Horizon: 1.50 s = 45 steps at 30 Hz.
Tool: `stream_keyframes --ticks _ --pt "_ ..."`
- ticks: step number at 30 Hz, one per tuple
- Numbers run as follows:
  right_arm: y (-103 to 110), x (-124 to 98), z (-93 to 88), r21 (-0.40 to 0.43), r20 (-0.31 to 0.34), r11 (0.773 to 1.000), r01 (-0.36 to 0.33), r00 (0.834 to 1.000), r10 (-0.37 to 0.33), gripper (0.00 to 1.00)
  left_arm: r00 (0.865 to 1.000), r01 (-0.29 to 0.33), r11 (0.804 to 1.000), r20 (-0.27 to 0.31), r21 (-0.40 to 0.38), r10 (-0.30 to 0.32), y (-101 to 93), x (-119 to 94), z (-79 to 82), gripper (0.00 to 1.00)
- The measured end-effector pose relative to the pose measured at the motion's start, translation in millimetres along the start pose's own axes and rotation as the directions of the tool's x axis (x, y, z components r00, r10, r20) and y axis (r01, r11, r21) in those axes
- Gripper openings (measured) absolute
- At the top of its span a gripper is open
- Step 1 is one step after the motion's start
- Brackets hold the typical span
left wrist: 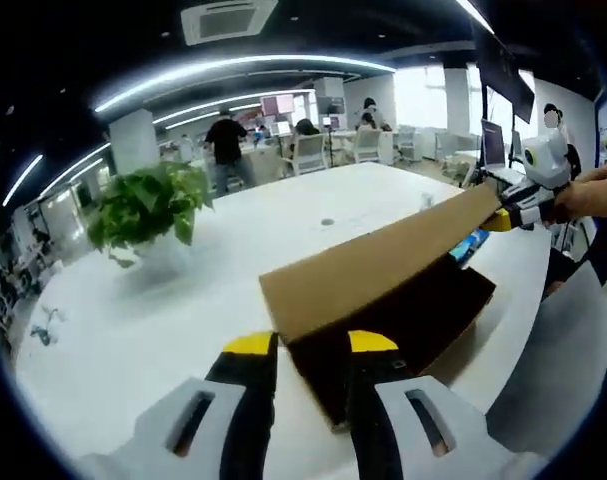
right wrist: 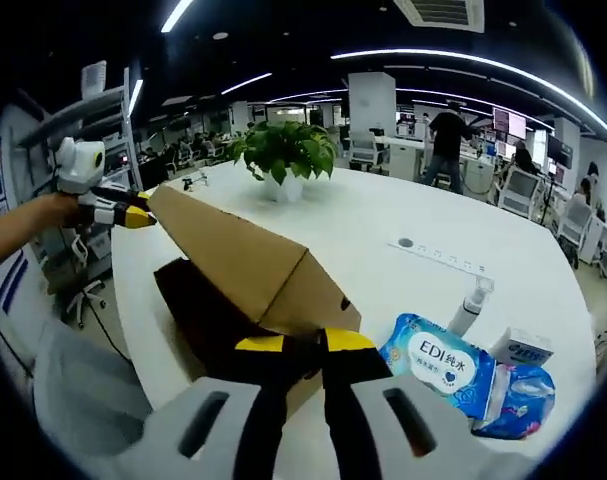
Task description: Operate the shoe box by opening the lid, removing the specified soft item, and placing it in the target area until the item is outside and the box remains undamaged.
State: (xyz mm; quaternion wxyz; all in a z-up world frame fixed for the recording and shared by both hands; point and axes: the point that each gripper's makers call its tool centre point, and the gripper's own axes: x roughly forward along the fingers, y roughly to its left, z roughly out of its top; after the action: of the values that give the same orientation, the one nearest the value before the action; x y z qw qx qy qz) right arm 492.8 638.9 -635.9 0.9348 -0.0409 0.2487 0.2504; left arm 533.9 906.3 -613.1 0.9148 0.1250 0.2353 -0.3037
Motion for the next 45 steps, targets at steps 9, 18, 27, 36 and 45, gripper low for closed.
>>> stream_keyframes --ticks 9,18,27,36,45 --pt "13 0 -12.7 -0.048 -0.020 0.997 -0.054 0.998 0.053 0.20 0.999 0.028 1.000 -0.028 -0.012 -0.028 -7.9 -2 -11.5 0.28" --pt "26 1 -30.4 -0.078 -0.068 0.990 -0.119 0.991 0.114 0.29 0.996 0.058 0.998 -0.068 -0.028 -0.059 -19.4 -3 -29.9 0.33" --pt "34 4 -45.7 -0.055 -0.100 0.985 -0.166 0.982 0.160 0.36 0.990 0.083 0.996 -0.109 -0.040 -0.087 -28.4 -3 -49.4 0.38" --pt "39 8 -57.8 -0.007 -0.112 0.982 -0.190 0.976 0.188 0.40 0.985 0.093 0.994 -0.136 -0.063 -0.101 -33.5 2 -67.1 0.39" --pt "41 16 -71.7 0.059 -0.140 0.978 -0.201 0.968 0.207 0.43 0.979 0.097 0.990 -0.171 -0.104 -0.114 -35.8 9 -85.3 0.38"
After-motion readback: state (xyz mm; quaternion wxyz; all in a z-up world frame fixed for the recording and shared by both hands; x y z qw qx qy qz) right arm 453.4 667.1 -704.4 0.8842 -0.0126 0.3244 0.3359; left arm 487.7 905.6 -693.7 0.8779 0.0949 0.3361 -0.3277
